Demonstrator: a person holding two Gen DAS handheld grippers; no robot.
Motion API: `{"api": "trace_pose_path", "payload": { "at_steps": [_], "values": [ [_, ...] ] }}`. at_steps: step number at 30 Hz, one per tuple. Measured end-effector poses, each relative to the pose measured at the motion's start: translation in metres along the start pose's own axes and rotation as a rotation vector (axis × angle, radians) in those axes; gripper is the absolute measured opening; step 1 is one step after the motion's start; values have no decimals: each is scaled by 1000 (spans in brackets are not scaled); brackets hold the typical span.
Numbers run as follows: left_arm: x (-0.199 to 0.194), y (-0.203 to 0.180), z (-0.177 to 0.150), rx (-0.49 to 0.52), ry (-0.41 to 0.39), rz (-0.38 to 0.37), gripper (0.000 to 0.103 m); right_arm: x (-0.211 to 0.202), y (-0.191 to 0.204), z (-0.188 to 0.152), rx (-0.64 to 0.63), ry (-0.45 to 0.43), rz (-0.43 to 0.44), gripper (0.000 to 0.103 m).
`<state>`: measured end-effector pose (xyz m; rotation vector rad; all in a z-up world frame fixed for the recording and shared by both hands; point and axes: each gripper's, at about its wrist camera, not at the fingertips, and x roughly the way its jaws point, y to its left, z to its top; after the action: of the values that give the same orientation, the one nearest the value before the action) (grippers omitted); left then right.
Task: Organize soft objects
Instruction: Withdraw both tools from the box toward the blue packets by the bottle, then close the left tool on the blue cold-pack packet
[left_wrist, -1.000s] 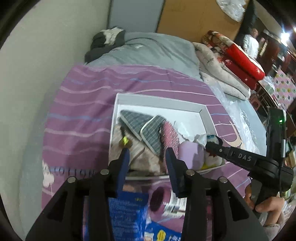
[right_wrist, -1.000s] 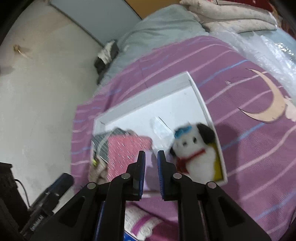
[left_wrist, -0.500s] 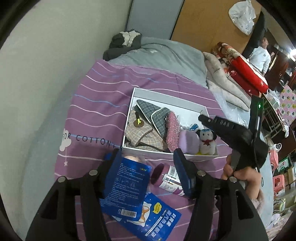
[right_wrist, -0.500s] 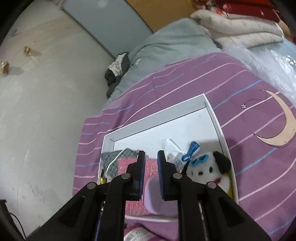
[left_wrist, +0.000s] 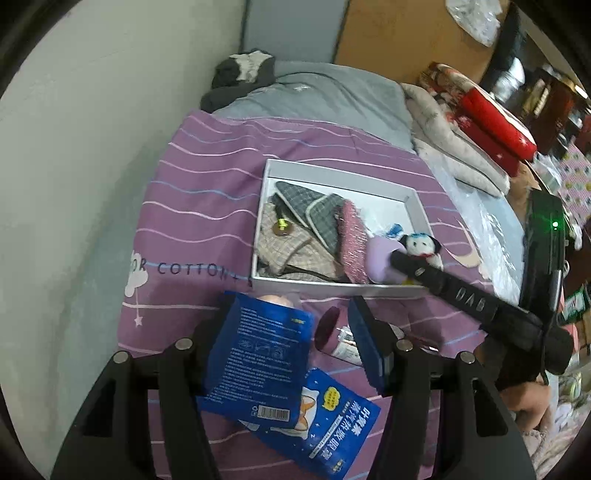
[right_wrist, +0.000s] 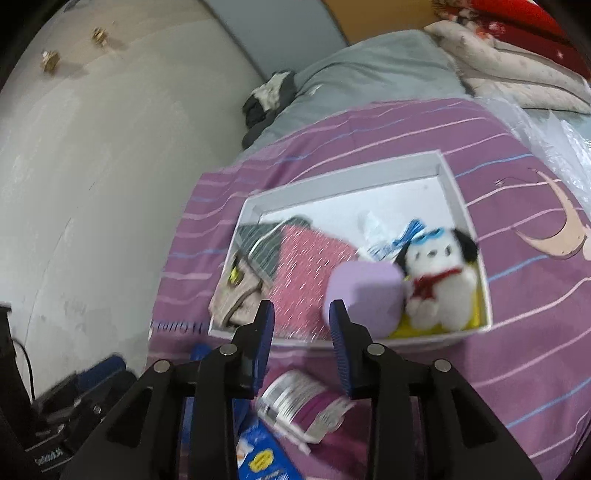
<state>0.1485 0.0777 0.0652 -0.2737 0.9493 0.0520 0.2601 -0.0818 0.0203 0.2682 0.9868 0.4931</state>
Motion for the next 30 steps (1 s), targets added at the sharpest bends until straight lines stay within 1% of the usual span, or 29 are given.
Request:
{"api": "trace_pose_path", "payload": {
  "at_steps": [3, 5, 9, 12, 18, 22, 24, 25, 26, 28, 30],
  "values": [
    [0, -5, -3, 26, 7, -6, 62, 1, 9, -13, -24, 50, 47, 31],
    [1, -7, -5, 43, 18, -8, 62, 3, 14, -22, -43, 86, 52, 34],
    [-5, -11, -10, 80, 3, 26, 62, 4, 24, -41, -83, 140, 59, 35],
    [-8, -8, -11, 76, -1, 30, 62, 4, 26, -51, -91, 172, 68, 35],
    [-8, 4, -13, 40, -2, 38, 62, 2, 21, -53, -78, 169, 51, 35],
    [-2, 23, -19, 48, -7, 4, 62, 4, 23, -58, -77, 180, 62, 35],
    [4, 33, -21, 68, 4, 33, 62, 7, 24, -63, -76, 192, 67, 35],
    [9, 40, -23, 77, 8, 65, 62, 9, 24, -66, -75, 198, 71, 35],
    [12, 45, -25, 85, 13, 81, 61, 10, 24, -69, -74, 203, 74, 35],
    [20, 57, -28, 91, 29, 79, 61, 13, 23, -75, -73, 206, 87, 35],
    [25, 63, -30, 92, 46, 53, 61, 15, 23, -80, -82, 209, 93, 35]
  ]
}}
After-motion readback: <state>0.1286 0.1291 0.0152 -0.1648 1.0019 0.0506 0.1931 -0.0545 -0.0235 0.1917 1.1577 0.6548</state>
